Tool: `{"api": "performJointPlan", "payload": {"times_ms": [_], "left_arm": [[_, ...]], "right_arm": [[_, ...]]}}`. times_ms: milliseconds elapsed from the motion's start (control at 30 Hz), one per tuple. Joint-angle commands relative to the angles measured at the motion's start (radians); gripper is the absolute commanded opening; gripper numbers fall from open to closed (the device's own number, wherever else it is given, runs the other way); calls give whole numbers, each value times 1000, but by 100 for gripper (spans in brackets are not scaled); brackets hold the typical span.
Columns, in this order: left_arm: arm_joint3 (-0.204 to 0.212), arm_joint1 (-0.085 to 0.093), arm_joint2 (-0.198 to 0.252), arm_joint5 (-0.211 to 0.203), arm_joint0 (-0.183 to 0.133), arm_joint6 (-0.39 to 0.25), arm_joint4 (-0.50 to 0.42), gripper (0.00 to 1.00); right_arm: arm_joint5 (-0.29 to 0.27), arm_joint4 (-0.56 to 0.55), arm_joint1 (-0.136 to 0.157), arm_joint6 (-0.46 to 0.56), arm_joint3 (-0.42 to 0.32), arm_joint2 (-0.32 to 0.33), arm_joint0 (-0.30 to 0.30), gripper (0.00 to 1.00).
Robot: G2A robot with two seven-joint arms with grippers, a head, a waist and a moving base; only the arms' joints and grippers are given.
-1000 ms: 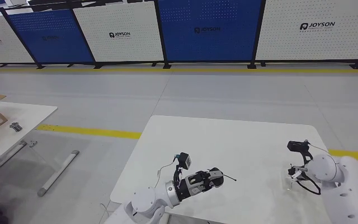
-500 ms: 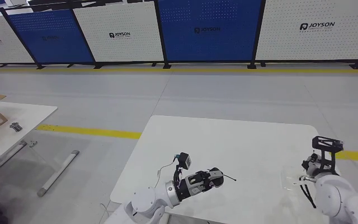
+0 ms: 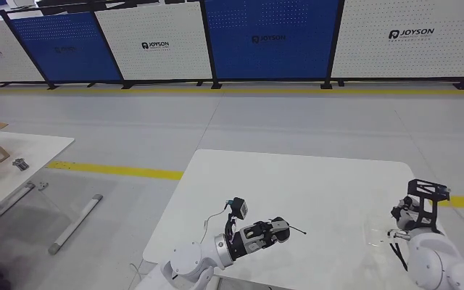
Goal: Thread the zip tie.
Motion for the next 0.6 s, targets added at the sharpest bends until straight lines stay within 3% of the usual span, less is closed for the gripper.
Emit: {"api": "performJointPlan", "payload": {"times_ms": [0,100,200,267,300,567], "left_arm": [[0,0,0,0,0,0,0,0],[0,0,0,0,0,0,0,0],[0,0,0,0,0,0,0,0],[0,0,0,0,0,0,0,0],[0,0,0,0,0,0,0,0],[0,0,0,0,0,0,0,0]], "right_arm": [[-32,92,-5,-40,7,2,-1,0],[-159,278,-5,-80,14,67,-8,0],[-252,380,-7,-166,15,94,-34,0],[-337,457,-5,-121,15,87,-42,0],[-393,506,-2,-47,25,87,-37,0],[-393,506,-2,-47,25,87,-37,0]]}}
